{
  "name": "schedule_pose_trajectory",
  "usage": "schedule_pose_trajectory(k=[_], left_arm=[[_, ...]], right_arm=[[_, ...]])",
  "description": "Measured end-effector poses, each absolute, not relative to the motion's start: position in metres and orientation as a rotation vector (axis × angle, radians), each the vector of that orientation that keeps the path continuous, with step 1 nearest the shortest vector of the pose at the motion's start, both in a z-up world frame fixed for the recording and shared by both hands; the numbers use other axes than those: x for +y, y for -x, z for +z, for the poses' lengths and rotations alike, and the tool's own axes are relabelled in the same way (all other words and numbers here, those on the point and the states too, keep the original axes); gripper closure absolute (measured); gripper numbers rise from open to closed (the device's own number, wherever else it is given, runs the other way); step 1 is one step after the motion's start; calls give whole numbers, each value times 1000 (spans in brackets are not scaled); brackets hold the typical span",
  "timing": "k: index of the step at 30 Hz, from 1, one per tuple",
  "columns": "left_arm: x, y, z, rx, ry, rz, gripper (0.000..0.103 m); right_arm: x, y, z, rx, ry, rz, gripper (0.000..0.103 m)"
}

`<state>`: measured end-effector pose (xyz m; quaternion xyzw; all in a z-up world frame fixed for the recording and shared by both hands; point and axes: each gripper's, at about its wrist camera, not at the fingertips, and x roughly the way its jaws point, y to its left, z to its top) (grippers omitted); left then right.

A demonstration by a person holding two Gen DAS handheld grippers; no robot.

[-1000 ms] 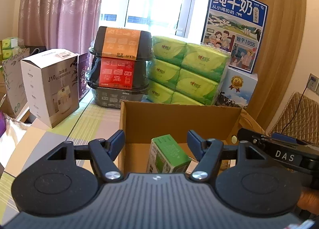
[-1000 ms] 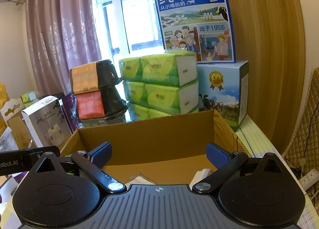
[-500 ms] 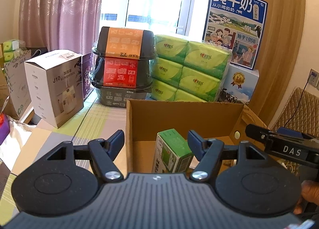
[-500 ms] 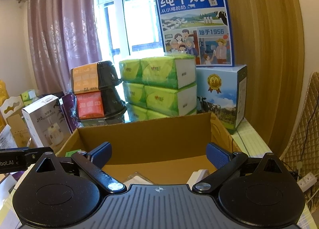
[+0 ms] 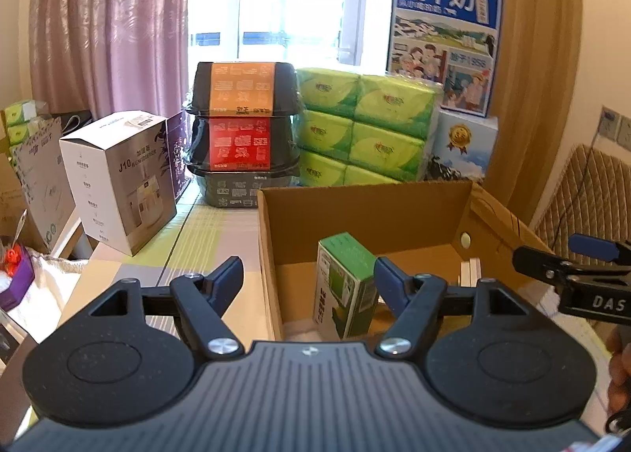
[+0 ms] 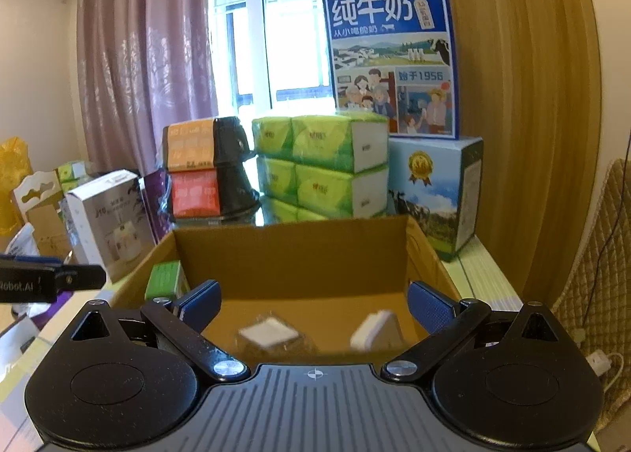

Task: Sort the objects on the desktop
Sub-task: 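Move both grippers toward the silver foil pouch and white medicine box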

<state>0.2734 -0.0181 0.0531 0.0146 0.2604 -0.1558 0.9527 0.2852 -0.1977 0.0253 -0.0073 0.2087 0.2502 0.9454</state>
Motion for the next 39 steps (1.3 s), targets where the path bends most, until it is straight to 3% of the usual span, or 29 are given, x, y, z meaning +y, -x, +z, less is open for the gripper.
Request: schedule_pose_trajectory(k=[18,25,31,39], left_arm=[[24,-183,26,626,-146,-400,22],[21,-137,7,672,-445,-669,6],[8,-111,-10,681,-847,-922,5],[-2,-127,-29,644,-1075,-1055,5]], right_arm=[[-235,-217,2,558,138,617,5],[-241,-190,-14,621,302,707,4],[-238,-180,-14,662,542,893,2],[-239,-196,-36,764,825,1018,2]])
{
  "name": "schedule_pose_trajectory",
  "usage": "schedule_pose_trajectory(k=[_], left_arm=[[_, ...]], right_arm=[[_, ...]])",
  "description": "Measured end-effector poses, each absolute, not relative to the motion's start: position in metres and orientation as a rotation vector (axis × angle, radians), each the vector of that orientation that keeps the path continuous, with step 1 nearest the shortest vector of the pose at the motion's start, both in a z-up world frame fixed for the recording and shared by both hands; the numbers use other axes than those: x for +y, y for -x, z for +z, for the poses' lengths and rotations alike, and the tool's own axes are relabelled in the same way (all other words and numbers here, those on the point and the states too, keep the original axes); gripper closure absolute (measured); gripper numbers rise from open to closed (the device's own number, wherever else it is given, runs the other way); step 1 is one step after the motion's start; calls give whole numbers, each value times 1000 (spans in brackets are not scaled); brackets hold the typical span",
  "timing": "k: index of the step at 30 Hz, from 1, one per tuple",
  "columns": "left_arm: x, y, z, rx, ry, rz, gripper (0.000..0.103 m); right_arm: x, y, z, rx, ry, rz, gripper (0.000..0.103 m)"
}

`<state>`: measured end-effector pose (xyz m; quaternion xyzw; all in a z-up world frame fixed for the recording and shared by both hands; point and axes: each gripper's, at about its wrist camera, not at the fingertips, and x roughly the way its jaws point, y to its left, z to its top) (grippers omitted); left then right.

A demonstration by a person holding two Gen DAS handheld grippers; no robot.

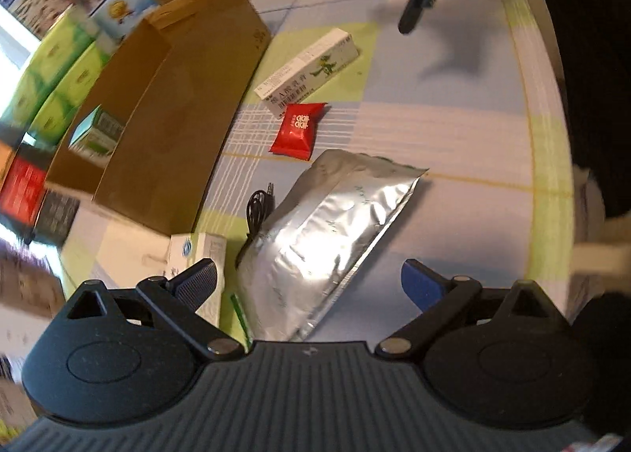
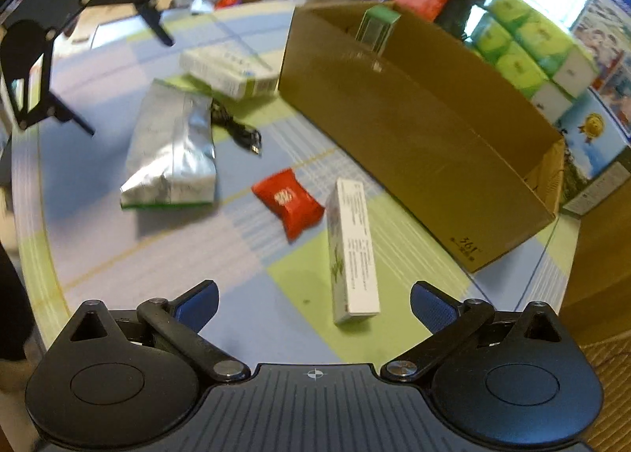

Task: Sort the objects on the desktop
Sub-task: 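Move both grippers toward the silver foil pouch and white medicine box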

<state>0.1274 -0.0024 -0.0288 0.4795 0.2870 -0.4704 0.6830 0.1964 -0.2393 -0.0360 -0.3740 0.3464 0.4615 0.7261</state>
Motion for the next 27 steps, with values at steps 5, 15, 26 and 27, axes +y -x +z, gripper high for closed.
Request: schedule_pose_trajectory(k=[5,15,26,27], left_arm=[[-20,-141,-44,662,-1169,-1150,6],[-38,-166,-69,712,-1273,-1256,12],[-52,-189,-81,803,-1300,-1288,28],[-53,-191,-81,824,-1295,-1290,31]], right_arm=[[-235,-225,-48,819,817,1043,2],[-216,-249,-72,888,921,1093,3],[-195,-277,-95,1000,912,1122,22],[-193,-279,-96,1009,906,1125,25]])
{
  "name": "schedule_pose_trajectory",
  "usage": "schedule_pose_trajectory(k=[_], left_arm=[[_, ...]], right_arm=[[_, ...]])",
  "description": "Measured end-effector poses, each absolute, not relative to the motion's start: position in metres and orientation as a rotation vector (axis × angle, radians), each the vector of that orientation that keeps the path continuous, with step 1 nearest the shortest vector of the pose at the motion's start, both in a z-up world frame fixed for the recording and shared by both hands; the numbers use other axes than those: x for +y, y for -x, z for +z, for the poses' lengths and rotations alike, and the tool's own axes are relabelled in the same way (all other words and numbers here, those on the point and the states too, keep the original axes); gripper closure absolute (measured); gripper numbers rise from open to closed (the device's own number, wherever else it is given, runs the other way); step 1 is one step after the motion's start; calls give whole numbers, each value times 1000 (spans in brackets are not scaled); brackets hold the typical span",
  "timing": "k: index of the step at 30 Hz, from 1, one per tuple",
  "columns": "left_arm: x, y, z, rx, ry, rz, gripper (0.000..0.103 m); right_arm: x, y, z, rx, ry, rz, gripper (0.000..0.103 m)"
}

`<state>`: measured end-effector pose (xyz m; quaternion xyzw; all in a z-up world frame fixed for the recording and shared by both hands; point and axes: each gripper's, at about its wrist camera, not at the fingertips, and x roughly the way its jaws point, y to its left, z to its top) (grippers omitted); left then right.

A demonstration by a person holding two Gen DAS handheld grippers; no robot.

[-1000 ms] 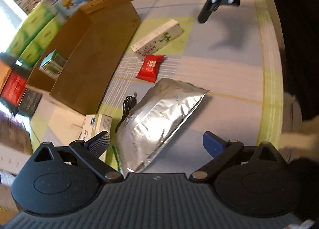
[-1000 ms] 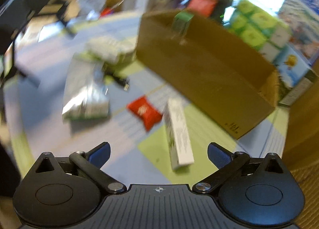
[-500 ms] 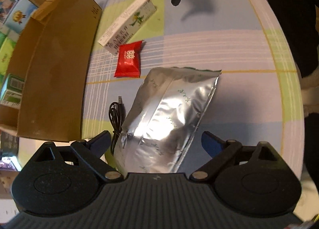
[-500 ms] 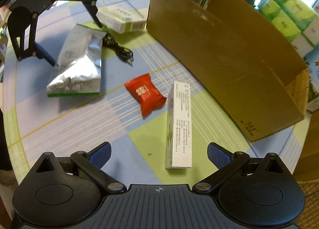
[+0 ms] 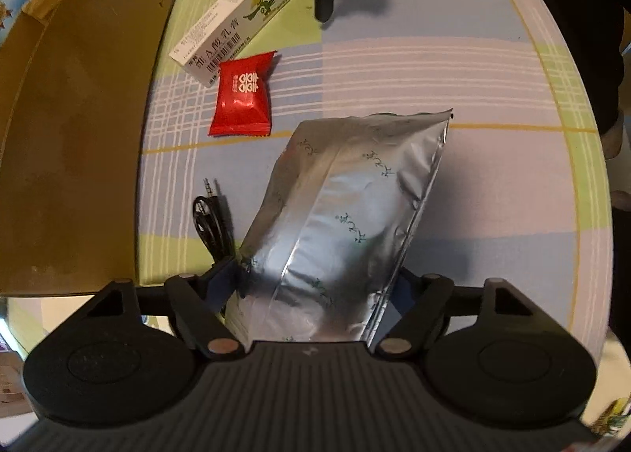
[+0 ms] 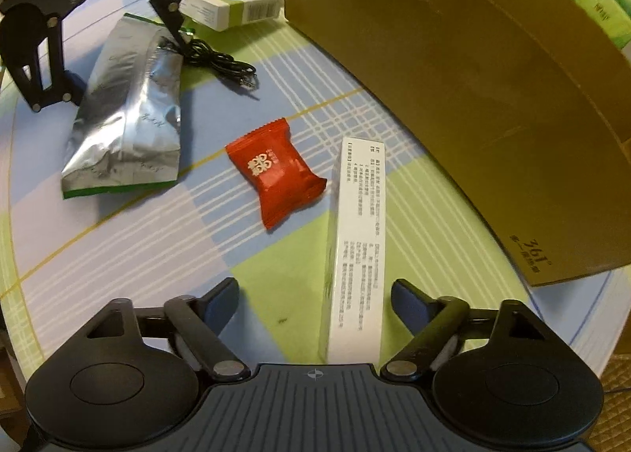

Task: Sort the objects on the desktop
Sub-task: 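Move both grippers toward the silver foil pouch and white medicine box, then grasp the silver foil pouch with the left gripper while the right grasps the white medicine box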

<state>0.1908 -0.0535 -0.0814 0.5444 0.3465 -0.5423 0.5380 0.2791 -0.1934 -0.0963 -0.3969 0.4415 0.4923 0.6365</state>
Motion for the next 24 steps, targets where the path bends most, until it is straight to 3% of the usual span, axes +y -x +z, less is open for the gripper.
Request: schedule_pose_trajectory(k=[5,8,13,24], left_arm=[[-57,-194,-80,894,-1257,-1277,39],[-57,-195,-76,940,-1186,-1259,42],[-60,-183,-71,1034,-1046,-1234,45],[-55,-160,-63,1271,-585,-877,46]], right_arm=[[-187,-285,-100,1079,858,1106,44],[-187,-283,-97,1112,810,1089,74],[-197,-265,-94,1142,762,1000,80],[-229,-209,-84,1276,466,815,80]])
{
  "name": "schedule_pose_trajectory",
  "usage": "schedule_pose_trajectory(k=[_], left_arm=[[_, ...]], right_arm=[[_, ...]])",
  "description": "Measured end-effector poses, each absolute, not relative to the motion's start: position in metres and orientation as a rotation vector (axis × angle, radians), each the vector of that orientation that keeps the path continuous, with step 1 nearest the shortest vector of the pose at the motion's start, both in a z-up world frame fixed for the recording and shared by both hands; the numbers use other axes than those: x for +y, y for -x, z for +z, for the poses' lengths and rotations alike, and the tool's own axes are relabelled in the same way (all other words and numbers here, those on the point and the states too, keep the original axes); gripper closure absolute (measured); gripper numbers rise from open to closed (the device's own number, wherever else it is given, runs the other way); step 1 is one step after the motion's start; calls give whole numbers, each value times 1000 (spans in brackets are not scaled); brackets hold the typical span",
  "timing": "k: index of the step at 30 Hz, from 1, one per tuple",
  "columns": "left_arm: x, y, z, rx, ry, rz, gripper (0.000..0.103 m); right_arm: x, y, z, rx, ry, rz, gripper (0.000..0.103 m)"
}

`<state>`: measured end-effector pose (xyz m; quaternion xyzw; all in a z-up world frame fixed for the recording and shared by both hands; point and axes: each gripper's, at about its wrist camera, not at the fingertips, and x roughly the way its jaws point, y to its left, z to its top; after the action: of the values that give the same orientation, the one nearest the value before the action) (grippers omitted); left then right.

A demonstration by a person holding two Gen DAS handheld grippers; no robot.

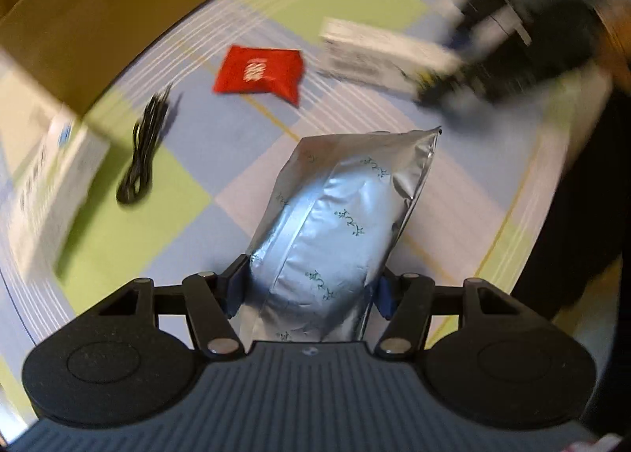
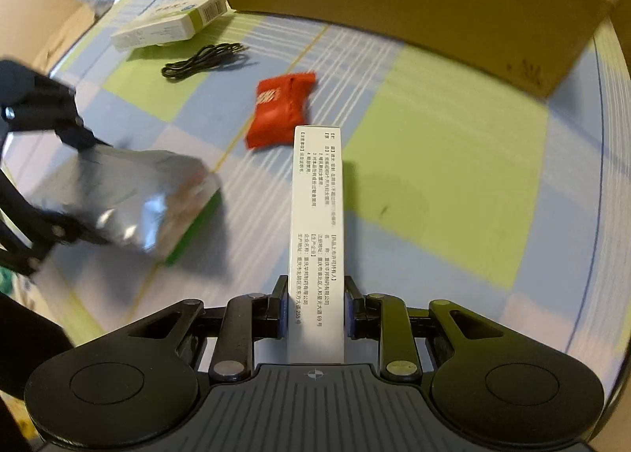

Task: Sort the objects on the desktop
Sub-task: 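Grasp the silver foil pouch with the left gripper while the right grasps the white medicine box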

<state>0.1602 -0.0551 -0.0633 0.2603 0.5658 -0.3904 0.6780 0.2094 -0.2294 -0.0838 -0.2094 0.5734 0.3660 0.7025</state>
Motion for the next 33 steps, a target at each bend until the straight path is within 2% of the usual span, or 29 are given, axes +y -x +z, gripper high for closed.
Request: schedule_pose_trajectory(k=[5,10,11,12,13,15,22,24,27,28,31,33], left_arm=[[-54,-148,-61,1296,-414,-740,45],[-64,-122,-66,1188,-520,-735,40],[-62,-119,-66,1184,-525,-752,40],[-62,-117,-69,1182,-525,-783,36],[-60,-115,-71,1171,-512,-808,32],[-54,-114,-72,1170,-473,-846,31],[-48,-116,-71,1148,-464,-891,29],[-48,-114,-71,1139,-485,-898,31],[-47,-114,-72,1143,-475,-912,49],[-48,-113,-73,1138,-477,-913,51],[-44,-113,-72,1123,-453,-894,52],[-41,-115,-70,1106,-438,-844,53]], right_arm=[[-232,-180,-85,1254,441,790,80],[-225,-156,-88,1167,491,801,77],[-224,-153,-89,1155,495,808,72],[-224,-153,-89,1145,490,813,64],[-225,-153,-91,1136,469,810,60],[-228,-154,-91,1126,425,826,50],[-226,-161,-92,1079,404,835,49],[-224,-159,-93,1066,431,845,49],[-222,-158,-94,1052,454,854,49],[-222,-158,-95,1049,456,854,49],[-220,-158,-96,1035,473,849,52],[-219,-157,-96,1028,484,845,60]])
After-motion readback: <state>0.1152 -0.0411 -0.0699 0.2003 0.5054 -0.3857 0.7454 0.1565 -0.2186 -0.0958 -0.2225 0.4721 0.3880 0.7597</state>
